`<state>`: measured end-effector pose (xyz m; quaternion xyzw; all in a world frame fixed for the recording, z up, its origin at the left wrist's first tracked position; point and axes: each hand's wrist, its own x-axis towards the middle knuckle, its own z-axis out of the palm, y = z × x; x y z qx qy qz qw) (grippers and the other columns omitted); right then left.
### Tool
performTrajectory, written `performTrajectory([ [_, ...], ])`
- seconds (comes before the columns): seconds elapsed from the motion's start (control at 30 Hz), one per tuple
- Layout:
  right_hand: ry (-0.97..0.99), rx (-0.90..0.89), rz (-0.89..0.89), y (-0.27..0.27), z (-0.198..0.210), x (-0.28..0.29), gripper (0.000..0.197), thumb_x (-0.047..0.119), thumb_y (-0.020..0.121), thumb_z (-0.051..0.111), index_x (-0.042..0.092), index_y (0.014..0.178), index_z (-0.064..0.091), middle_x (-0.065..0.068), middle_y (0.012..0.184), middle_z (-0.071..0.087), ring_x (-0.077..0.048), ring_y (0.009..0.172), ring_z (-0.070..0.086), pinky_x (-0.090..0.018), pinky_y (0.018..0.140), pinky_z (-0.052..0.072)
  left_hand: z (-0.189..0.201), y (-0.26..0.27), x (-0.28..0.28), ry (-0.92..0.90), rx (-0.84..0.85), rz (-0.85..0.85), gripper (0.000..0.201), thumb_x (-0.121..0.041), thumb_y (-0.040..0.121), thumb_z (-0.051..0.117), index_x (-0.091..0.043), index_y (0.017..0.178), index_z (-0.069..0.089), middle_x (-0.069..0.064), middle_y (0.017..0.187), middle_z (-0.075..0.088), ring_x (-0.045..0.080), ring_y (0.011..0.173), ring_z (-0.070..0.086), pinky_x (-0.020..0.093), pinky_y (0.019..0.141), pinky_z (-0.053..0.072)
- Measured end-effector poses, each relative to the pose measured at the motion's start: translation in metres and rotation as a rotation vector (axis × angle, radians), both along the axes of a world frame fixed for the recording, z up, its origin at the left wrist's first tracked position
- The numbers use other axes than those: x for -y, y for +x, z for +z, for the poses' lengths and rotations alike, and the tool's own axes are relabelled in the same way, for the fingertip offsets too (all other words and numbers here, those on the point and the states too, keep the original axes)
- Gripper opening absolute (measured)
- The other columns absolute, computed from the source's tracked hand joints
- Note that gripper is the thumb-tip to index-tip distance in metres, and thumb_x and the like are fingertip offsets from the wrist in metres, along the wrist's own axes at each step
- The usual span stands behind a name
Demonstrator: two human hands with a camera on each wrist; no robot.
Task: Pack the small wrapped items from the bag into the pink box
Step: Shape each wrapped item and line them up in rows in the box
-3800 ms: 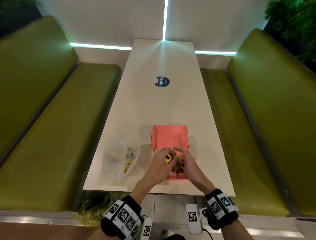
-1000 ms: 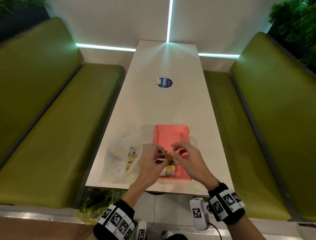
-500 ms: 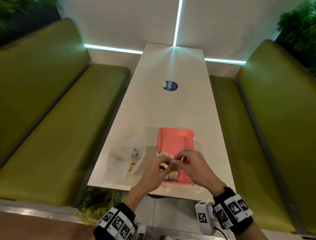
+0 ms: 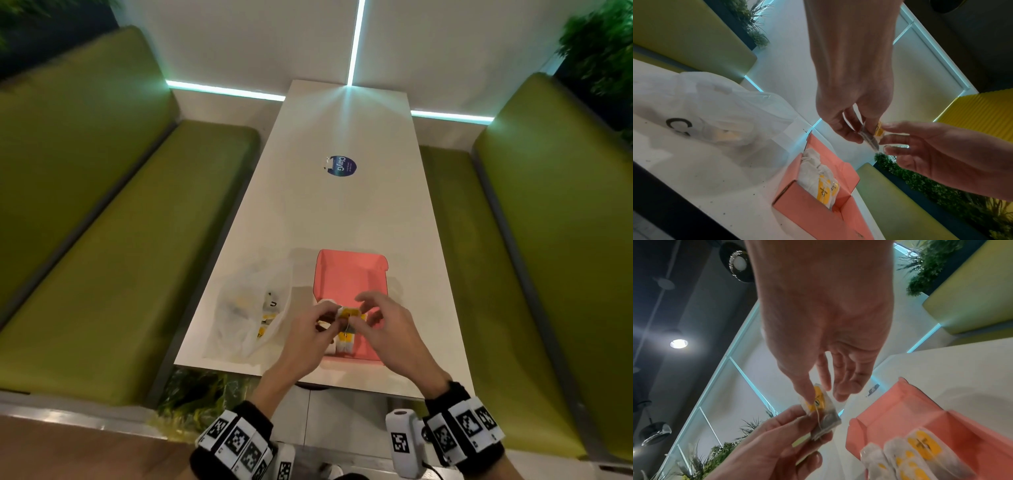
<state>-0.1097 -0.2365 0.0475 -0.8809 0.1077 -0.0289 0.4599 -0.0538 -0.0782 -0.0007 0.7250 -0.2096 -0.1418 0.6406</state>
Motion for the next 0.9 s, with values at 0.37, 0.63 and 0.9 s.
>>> performTrajectory([
  [0.37,-0.038,-0.166,0.079,-0.001,-0.060,0.014,0.011,0.007,0.085,0.067,0.015,0.079,0.068,-0.002,0.073,0.065,-0.015,0.066,0.055,-0.027,0.066,0.046,-0.036,-0.008,-0.022,0.344,0.066,0.084,0.037,-0.029,0.088,0.066,-0.027,0.123,0.055,-0.009,0.122,0.055,0.010,0.111,0.053,0.025,0.088,0.049],
  [0.63,-0.209,-0.381,0.197,0.021,-0.090,0.010,0.040,0.004,0.086,0.062,0.030,0.064,0.043,0.008,0.069,0.047,-0.008,0.063,0.044,-0.017,0.055,0.032,-0.051,-0.012,-0.020,0.527,-0.085,0.062,0.067,-0.028,0.090,0.070,-0.015,0.146,0.034,-0.006,0.132,0.043,0.018,0.123,0.050,0.038,0.103,0.047],
  [0.9,-0.141,-0.296,-0.025,0.019,-0.100,0.000,0.029,0.002,0.087,0.059,0.018,0.065,0.047,0.004,0.060,0.046,-0.010,0.054,0.041,-0.022,0.052,0.032,-0.069,-0.012,-0.019,0.492,-0.103,0.080,0.058,-0.018,0.085,0.068,-0.014,0.136,0.042,0.005,0.123,0.054,0.020,0.109,0.058,0.036,0.093,0.052],
])
